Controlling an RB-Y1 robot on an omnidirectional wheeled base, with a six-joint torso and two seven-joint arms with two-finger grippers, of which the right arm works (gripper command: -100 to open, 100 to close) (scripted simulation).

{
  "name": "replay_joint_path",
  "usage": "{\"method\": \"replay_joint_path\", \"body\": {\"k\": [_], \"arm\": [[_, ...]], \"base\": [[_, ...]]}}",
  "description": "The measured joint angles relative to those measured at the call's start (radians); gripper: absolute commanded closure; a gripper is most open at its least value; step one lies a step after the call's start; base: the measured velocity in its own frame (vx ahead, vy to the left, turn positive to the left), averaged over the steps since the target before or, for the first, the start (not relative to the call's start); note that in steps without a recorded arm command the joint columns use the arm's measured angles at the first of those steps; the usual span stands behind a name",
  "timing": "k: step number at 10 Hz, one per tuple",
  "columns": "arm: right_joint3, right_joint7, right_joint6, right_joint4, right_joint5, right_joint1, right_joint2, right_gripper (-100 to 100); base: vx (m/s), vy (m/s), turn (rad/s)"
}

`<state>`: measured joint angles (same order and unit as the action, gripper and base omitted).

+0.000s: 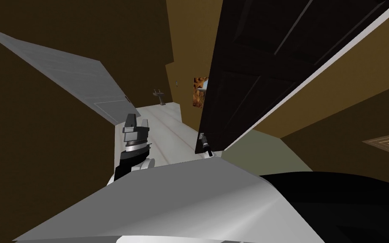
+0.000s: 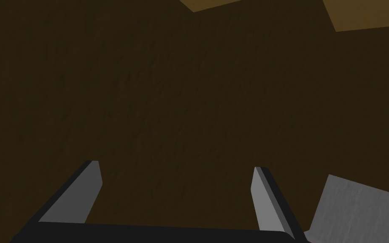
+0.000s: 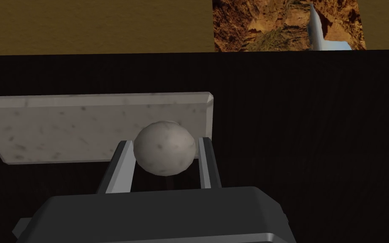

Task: Push the door open

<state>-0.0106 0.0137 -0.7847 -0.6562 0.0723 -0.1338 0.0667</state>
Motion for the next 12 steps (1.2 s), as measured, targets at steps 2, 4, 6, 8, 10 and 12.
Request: {"method": "replay_joint_path", "body": {"k": [2,4,6,8,10,12], "arm": [[0.014,-0.005,0.003,0.003,0.007,-0.001,0.0,100],[0.027,-0.013,0.013,-0.003,0.014,0.011,0.001,100],[0.045,-0.016,0.009,0.004,0.024,0.005,0.008,100],[0.067,-0.023,0.008,-0.001,0.036,0.005,0.012,100],[0.089,-0.036,0.017,-0.019,0.047,0.013,0.011,100],[0.108,-0.042,0.008,-0.002,0.057,0.008,0.011,100]], "base": [[0.114,0.052,-0.039],[0.227,0.066,-0.05],[0.191,0.08,-0.056],[0.204,0.063,-0.054],[0.148,0.087,-0.065],[0.177,0.055,-0.049]]}}
